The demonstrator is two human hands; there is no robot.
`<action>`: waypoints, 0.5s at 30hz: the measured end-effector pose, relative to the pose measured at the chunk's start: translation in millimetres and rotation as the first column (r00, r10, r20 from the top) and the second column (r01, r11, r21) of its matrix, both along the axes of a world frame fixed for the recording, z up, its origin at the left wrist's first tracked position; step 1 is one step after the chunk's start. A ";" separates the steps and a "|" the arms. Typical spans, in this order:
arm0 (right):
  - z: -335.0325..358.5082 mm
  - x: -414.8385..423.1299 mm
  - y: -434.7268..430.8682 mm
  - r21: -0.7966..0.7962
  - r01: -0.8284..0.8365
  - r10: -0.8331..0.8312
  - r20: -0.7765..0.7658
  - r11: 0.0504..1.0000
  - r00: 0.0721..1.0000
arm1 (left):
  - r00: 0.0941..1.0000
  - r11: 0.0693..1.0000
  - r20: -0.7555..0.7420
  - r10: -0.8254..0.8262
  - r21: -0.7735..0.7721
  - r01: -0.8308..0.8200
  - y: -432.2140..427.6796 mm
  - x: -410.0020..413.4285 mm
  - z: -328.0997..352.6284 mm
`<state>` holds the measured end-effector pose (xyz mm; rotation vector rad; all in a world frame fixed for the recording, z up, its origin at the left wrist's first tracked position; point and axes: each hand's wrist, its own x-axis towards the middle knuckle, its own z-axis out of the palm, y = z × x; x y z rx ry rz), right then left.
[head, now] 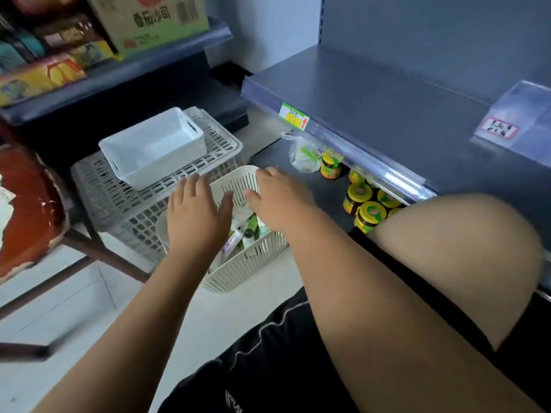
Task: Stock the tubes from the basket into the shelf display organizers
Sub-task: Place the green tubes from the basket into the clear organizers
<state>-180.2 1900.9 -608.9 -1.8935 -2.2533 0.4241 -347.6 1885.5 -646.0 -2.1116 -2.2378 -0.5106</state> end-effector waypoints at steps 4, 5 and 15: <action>-32.2 -2.4 24.8 -0.234 0.104 -0.112 -0.017 0.967 0.994 | 0.995 0.990 0.065 0.074 -0.127 -0.065 10.1 -20.0 -39.4; -39.1 -4.5 33.4 -0.258 0.121 -0.131 -0.023 0.959 0.991 | 0.993 0.987 0.088 0.084 -0.145 -0.071 14.2 -23.2 -49.9; -130.6 -28.6 107.4 -0.552 0.187 -0.296 -0.116 0.812 0.948 | 0.771 0.647 0.299 0.563 -0.739 -0.186 67.9 -36.6 -192.5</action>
